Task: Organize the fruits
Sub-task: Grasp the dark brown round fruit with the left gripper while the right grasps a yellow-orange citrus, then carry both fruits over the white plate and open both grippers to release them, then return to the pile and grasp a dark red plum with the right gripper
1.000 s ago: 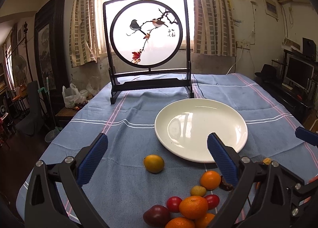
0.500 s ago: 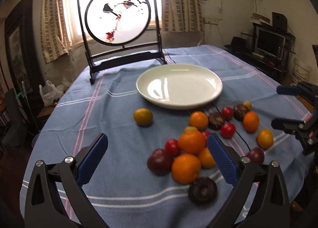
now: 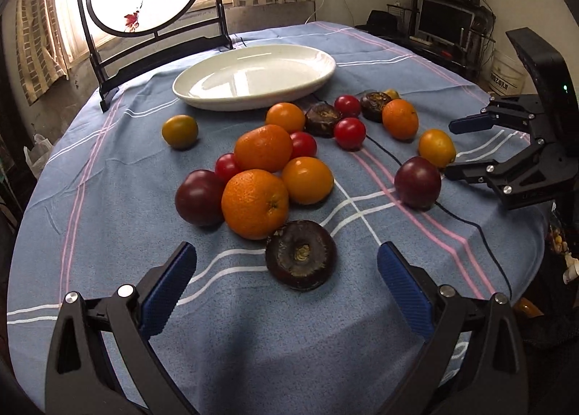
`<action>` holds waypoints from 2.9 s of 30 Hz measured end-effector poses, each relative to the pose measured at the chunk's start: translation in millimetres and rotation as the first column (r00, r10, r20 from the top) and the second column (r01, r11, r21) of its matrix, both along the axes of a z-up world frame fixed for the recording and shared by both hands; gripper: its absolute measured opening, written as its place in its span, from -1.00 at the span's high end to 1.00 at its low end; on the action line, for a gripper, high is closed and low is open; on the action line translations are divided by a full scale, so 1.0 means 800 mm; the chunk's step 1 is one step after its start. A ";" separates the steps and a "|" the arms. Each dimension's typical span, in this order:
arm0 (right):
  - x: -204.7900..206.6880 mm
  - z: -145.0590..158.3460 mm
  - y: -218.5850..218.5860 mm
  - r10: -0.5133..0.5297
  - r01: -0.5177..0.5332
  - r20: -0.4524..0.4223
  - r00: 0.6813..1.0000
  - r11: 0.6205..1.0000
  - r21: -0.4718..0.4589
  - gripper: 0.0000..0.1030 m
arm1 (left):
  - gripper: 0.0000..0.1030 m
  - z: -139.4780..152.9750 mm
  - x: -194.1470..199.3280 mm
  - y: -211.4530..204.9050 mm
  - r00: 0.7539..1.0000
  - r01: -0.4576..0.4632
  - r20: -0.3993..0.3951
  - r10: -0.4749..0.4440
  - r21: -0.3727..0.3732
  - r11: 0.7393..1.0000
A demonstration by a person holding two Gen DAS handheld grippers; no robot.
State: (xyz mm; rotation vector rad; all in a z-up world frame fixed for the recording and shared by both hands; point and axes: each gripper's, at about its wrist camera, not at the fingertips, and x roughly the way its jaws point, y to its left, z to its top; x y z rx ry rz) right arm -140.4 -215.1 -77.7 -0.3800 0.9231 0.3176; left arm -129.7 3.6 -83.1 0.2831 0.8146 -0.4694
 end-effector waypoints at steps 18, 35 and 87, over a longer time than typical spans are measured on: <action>-0.011 0.023 -0.008 0.019 -0.019 0.006 1.000 0.997 0.068 0.27 | 0.19 -0.007 0.019 0.005 0.988 -0.023 -0.155 0.014 -0.058 0.998; 0.077 0.109 0.010 0.001 -0.034 0.193 0.981 0.985 0.167 0.26 | 0.19 0.112 0.122 -0.016 0.987 -0.121 0.098 0.130 -0.094 0.988; 0.026 0.046 0.038 0.114 -0.106 -0.032 0.993 0.976 0.193 -0.53 | -0.71 0.088 0.115 0.009 0.979 -0.169 0.110 0.169 -0.009 0.986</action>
